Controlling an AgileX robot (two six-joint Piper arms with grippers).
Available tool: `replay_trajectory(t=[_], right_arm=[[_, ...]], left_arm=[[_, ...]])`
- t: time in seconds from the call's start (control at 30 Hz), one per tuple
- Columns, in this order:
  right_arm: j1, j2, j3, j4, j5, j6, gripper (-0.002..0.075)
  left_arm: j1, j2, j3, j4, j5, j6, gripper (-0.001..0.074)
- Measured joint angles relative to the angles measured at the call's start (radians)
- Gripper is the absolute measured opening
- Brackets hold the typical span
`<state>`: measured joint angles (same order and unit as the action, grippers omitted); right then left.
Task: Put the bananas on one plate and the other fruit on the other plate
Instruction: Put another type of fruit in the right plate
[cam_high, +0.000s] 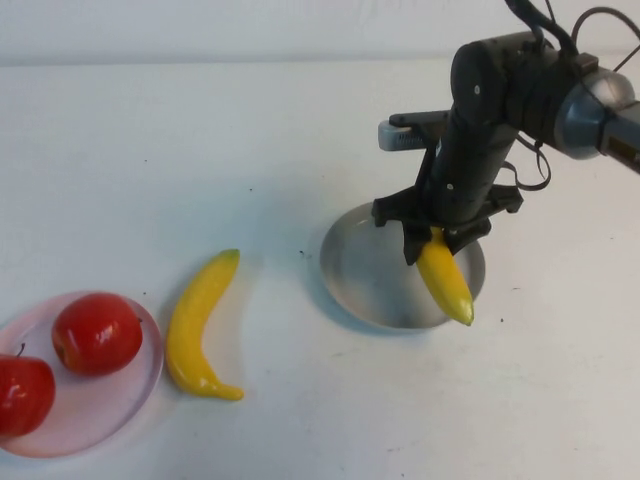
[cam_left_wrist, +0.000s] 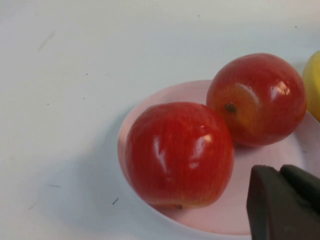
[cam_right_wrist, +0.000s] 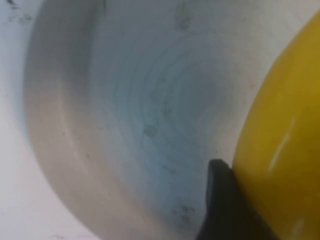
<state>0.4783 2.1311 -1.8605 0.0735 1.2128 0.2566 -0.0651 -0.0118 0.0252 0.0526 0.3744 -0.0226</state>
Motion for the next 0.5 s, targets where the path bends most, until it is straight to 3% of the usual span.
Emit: replay_trajectory(t=[0.27,0.5], right_arm=[[0.0,0.047,0.0,0.032,-0.008,-0.019,0.0318],[0.0,0.027,0.0,0.026,-0.006,-0.022,0.0447]], left_arm=[[0.0,0.0,0.0,0.0,0.0,0.0,0.0004],[0.0,0.0,0.0,0.0,0.0,0.0,0.0004]])
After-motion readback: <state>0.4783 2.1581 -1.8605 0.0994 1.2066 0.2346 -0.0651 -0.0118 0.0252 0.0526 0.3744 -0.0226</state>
